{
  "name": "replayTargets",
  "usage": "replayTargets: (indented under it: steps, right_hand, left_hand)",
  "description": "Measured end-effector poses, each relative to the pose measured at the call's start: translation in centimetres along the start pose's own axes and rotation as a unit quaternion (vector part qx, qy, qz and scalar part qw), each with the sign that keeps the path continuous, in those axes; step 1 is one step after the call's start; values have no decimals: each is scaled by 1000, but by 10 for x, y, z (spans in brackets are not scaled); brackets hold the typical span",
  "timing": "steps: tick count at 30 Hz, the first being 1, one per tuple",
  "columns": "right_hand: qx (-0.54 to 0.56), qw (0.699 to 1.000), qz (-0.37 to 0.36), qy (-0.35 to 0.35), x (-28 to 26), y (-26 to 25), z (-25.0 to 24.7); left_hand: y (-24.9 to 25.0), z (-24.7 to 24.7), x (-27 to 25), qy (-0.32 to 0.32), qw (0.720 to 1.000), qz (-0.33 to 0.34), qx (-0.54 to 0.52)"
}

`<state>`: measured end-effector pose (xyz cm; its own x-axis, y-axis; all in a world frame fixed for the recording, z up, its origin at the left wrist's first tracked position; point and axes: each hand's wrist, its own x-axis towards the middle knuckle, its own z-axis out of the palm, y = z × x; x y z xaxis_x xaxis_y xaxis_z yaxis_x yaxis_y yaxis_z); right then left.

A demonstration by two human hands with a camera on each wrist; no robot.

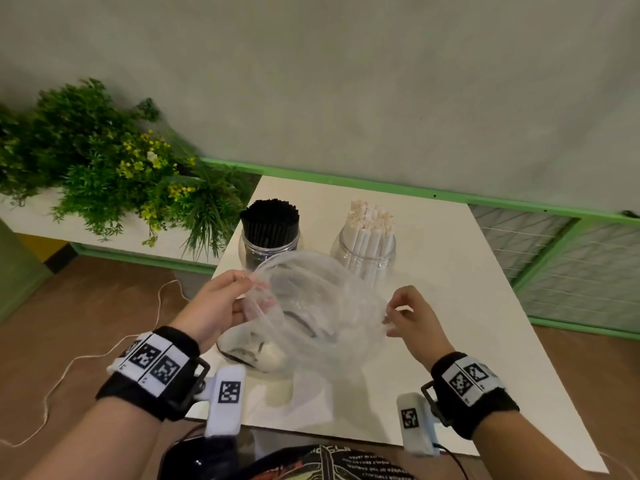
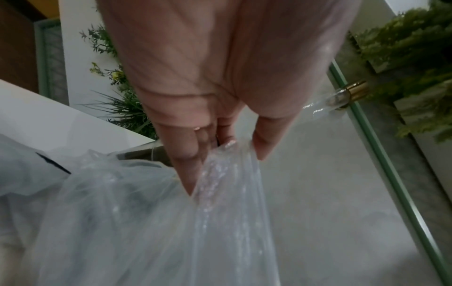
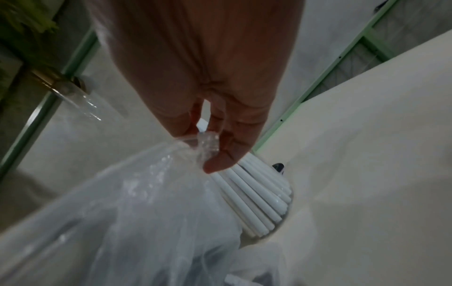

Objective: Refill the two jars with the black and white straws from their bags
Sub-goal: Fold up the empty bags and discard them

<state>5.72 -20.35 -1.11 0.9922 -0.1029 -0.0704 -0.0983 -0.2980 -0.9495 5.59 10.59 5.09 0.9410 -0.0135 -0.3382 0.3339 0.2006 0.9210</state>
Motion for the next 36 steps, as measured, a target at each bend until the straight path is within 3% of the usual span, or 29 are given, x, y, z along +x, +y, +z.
replayTargets:
  steps: [3,7,9,12,14,15,18,21,24,28,30,33,36]
  right_hand:
    - [-129,986,-101,9,1,-8,-2]
    - [-309,928,-210,-10,4,-13,0]
    - [-401,890,-217,-12,6,-14,-2]
    - [-487,849,-202,-21,11,-16,-11]
    - [-491,836,-243,-14,16,-20,-15]
    - [-466,846,-257,-8,19,-22,-17]
    - [-290,927,-238,23,27,-36,-27]
    - [-150,961,-220,73,29,-52,-32]
    - [-149,959,-219,105,34,-57,-35]
    - [-244,916,-287,137,25,-86,-28]
    - [-251,896,-359,69,5,-120,0]
    - [-308,863,-399,-44,-6,-151,51]
    - [-213,883,-416,-46,6,-163,65]
  left_hand:
    - [6,-4,4,7,1000,5,30]
    - [12,-6,4,88,982,69,151]
    - [14,-14,5,151,936,137,287]
    - [24,-26,5,201,834,202,473]
    - [32,-27,5,203,809,227,503]
    - [36,-26,5,209,809,235,497]
    - [51,-26,5,220,842,222,439]
    - [63,-31,6,205,876,202,386]
    - [72,-24,4,174,900,189,353]
    - [83,-1,-3,139,906,213,338]
    - [87,16,-6,111,905,234,338]
    - [91,46,-11,68,898,282,332]
    - [96,53,-16,36,879,343,329]
